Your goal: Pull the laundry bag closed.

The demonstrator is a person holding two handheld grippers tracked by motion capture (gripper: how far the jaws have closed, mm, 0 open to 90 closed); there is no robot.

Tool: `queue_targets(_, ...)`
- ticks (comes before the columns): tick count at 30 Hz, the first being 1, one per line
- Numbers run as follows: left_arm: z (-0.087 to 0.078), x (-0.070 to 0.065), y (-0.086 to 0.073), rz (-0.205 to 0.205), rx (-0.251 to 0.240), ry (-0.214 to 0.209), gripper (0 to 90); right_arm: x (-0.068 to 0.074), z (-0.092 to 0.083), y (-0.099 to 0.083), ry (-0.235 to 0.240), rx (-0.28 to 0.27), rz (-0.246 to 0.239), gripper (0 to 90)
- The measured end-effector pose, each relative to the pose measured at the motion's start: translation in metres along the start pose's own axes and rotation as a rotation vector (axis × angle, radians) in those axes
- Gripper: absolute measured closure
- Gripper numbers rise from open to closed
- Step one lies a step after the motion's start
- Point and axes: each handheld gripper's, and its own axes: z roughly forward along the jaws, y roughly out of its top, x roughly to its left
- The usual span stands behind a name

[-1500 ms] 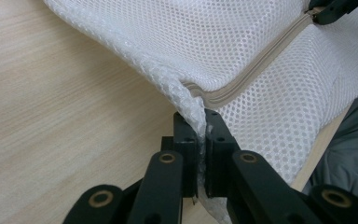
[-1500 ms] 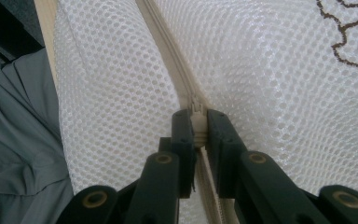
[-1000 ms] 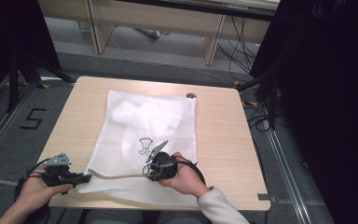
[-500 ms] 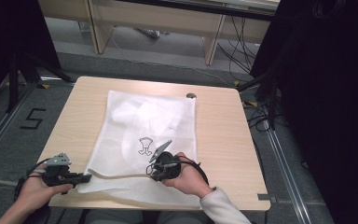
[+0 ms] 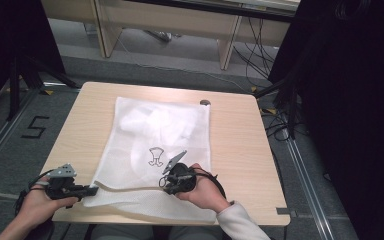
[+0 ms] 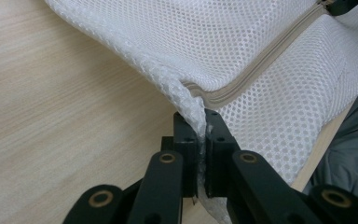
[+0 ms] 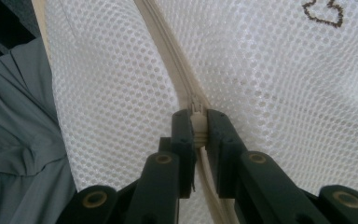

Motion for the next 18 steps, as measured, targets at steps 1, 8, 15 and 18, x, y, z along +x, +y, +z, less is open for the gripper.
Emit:
queue_targets(1,0.0001,0.0002,0.0000,0.003,0.001,-0.001,84.9,-0.0003,-0.0004,-0.0004,0.002,0.000,0.001,82.4)
queue_targets(8,0.0000,0.0002,0.0001,0.004,0.007,0.000,84.9,-0.0031,-0.0031,-0.0063,-0.006,-0.001,0.008,82.4)
queue_targets(15,0.0002,0.0000,0.0001,0.001,0.001,0.000,84.9,-0.0035,-0.0052,-0.0083,-0.004,-0.002,0.016,82.4)
queue_targets(18,0.0001,0.0001,0.0000,0.000,0.001,0.000,84.9,-0.0034,-0.0049,-0.0087,-0.006,-0.004,0.013,82.4)
